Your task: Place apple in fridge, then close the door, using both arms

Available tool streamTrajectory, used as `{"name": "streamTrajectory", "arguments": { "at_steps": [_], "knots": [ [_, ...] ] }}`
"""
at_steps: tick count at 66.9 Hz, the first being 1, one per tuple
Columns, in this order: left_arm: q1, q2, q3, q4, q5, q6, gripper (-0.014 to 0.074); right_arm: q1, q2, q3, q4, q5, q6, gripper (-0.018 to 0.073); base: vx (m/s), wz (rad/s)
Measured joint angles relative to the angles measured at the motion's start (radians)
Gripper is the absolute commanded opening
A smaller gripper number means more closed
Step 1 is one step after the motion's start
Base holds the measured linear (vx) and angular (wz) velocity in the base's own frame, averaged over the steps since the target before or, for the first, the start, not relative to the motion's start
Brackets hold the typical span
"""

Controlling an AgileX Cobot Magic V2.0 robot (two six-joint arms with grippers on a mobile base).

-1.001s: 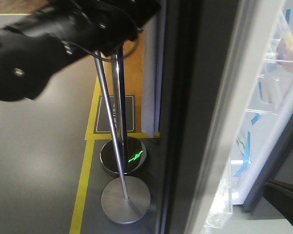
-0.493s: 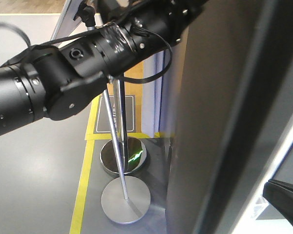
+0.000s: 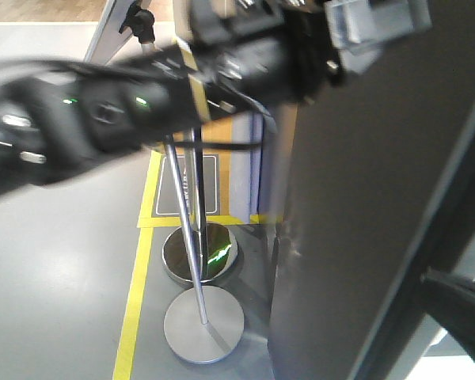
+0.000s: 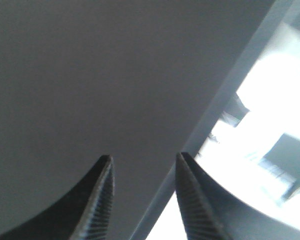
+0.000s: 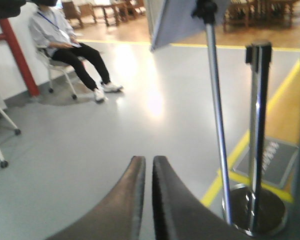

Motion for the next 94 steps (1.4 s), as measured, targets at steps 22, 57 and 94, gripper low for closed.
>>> {"name": "streamTrajectory", "arguments": {
  "at_steps": [22, 57, 94],
  "knots": [
    [0.075, -0.146, 0.000, 0.153, 0.116, -0.003, 0.0290, 0.000, 0.213, -0.112, 0.191, 0.027, -0.134, 0.0577, 0.00, 0.00],
    [0.084, -0.198, 0.000, 0.171, 0.231, -0.003, 0.0290, 0.000, 0.314, -0.220, 0.210, -0.122, -0.183, 0.0540, 0.00, 0.00],
    [0.084, -0.198, 0.000, 0.247, 0.300, -0.003, 0.0290, 0.001, 0.314, -0.221, 0.211, -0.446, -0.227, 0.0540, 0.00, 0.00]
  ]
}}
